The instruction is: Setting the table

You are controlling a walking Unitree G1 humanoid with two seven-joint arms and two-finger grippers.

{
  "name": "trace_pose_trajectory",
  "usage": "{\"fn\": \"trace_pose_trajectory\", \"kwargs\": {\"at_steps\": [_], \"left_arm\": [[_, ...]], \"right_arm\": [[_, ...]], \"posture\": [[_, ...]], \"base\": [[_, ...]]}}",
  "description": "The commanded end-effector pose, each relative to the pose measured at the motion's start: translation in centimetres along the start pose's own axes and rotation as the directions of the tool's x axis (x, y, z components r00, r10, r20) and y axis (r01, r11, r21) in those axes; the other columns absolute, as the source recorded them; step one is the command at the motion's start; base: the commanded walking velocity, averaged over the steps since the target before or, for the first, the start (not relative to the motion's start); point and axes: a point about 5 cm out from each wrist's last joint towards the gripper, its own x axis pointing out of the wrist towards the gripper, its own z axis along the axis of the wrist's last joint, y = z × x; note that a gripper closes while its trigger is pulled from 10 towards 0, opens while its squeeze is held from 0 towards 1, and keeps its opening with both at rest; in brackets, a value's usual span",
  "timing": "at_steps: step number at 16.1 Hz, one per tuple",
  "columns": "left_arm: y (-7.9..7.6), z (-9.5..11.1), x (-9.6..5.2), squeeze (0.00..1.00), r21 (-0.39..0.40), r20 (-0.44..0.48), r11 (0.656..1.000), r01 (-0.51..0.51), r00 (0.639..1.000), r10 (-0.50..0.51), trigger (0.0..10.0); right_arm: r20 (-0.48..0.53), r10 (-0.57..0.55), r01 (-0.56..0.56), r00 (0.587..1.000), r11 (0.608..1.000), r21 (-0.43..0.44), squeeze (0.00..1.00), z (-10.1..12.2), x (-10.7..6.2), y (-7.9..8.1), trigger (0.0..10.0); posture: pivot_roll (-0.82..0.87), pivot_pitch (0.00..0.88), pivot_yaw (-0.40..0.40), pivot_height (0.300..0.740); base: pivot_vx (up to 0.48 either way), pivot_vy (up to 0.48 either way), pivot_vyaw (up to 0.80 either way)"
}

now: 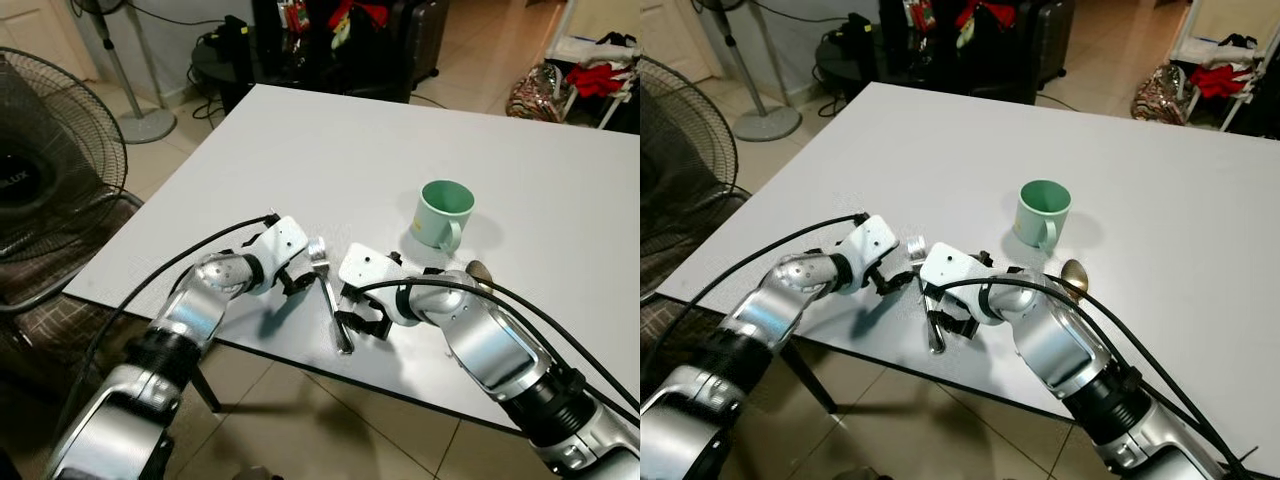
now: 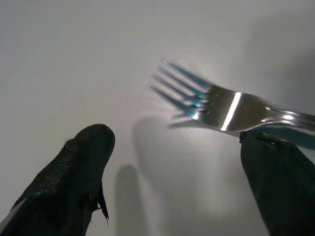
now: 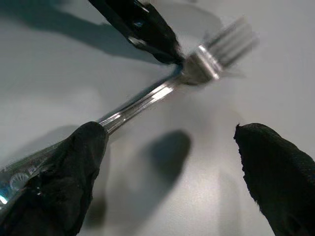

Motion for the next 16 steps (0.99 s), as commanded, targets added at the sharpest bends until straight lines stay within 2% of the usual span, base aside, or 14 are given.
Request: {"fn": "trace_pose_trajectory", "kwargs": {"at_steps": [1, 4, 7, 11, 12, 14, 16], "left_arm": [[-1.3, -2.0, 0.5, 0.0, 0.003, -0.101, 0.999, 0.039, 0.994, -0.038, 10.0], [-0.7, -1.7, 0.9, 0.0, 0.011, -0.081, 1.0, 0.003, 0.997, -0.002, 10.0], [0.2, -1.2, 0.6, 0.0, -0.013, -0.017, 0.999, -0.03, 0.999, 0.029, 10.0], [1.8, -2.0, -1.0, 0.0, -0.008, 0.007, 0.997, -0.079, 0.997, 0.079, 10.0], [2.6, -1.8, -1.8, 0.0, -0.029, 0.041, 0.994, -0.107, 0.993, 0.108, 10.0], [3.0, -1.6, -2.4, 0.0, -0.04, 0.068, 0.992, -0.119, 0.99, 0.121, 10.0], [3.4, -0.2, -3.8, 0.0, -0.097, 0.135, 0.987, -0.131, 0.98, 0.143, 10.0]], "right_arm": [[0.01, 0.018, -0.018, 1.0, 1.0, -0.005, 0.0, 0.3, -0.1, 0.5, 10.0], [0.014, 0.013, -0.013, 1.0, 1.0, 0.001, 0.0, 0.5, 0.0, 0.5, 10.0], [0.024, -0.019, 0.019, 1.0, 1.0, 0.014, 0.0, 0.7, -0.3, -0.3, 10.0], [0.016, -0.08, 0.08, 0.997, 0.996, 0.035, 0.0, 0.2, -1.5, -1.9, 10.0], [0.031, -0.104, 0.102, 0.994, 0.993, 0.065, 0.0, 0.2, -2.2, -2.3, 10.0], [0.046, -0.119, 0.115, 0.992, 0.989, 0.09, 0.0, 0.3, -2.6, -2.5, 10.0], [0.107, -0.158, 0.137, 0.982, 0.974, 0.179, 0.0, 0.9, -4.1, -3.1, 10.0]], "posture": [[-0.08, 0.067, 0.06, 0.74], [-0.08, 0.068, 0.06, 0.74], [-0.08, 0.068, 0.061, 0.74], [-0.08, 0.066, 0.063, 0.74], [-0.08, 0.065, 0.063, 0.74], [-0.07, 0.062, 0.061, 0.74], [-0.07, 0.057, 0.061, 0.74]], "base": [[0.0, 0.0, 0.0], [0.0, 0.0, 0.0], [0.0, 0.0, 0.0], [0.0, 0.0, 0.0], [0.0, 0.0, 0.0], [0.0, 0.0, 0.0], [0.0, 0.0, 0.0]]}}
